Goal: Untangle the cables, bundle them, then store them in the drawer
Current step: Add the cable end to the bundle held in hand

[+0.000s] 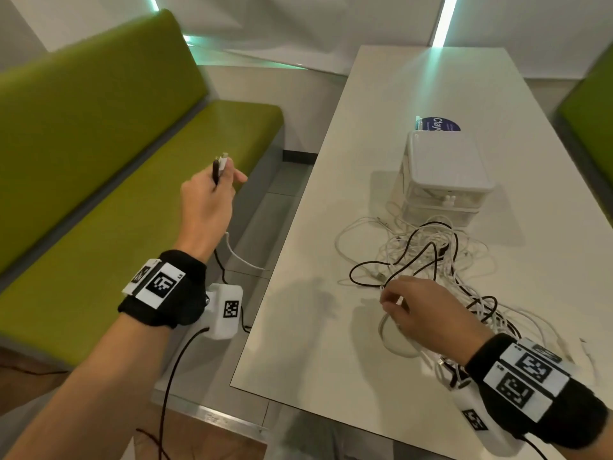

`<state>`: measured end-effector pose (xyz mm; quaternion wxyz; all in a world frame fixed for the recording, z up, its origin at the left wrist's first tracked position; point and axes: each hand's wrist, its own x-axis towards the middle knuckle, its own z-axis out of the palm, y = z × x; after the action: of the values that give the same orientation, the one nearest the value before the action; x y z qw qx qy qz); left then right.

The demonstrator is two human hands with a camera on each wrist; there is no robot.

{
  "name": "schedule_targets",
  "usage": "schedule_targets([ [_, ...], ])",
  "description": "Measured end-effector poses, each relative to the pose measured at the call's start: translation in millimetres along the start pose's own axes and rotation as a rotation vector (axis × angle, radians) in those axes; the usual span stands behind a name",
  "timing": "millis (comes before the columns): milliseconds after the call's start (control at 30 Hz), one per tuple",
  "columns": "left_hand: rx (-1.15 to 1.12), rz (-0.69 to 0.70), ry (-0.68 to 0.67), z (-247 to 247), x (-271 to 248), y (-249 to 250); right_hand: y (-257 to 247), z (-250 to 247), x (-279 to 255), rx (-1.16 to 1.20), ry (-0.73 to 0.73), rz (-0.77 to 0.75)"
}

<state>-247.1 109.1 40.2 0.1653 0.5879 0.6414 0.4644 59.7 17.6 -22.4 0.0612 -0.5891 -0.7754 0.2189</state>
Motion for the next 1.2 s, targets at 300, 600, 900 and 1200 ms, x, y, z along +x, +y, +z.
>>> schedule_targets([
  [300, -0.103, -0.017, -0.558, 50, -54, 27, -10, -4, -5, 0.04, 0.031, -0.058],
  [600, 0.084, 0.155, -0.722, 89, -79, 55, -12, -18, 0, 0.052, 0.103, 0.064],
  [900, 0.218, 0.102, -0.745, 115, -111, 47, -4, 13, -1, -0.154, 0.015, 0.152],
  [1200, 0.172, 0.085, -0.738, 113, -121, 45, -1, 17, 4, -0.039, 0.089, 0.261],
])
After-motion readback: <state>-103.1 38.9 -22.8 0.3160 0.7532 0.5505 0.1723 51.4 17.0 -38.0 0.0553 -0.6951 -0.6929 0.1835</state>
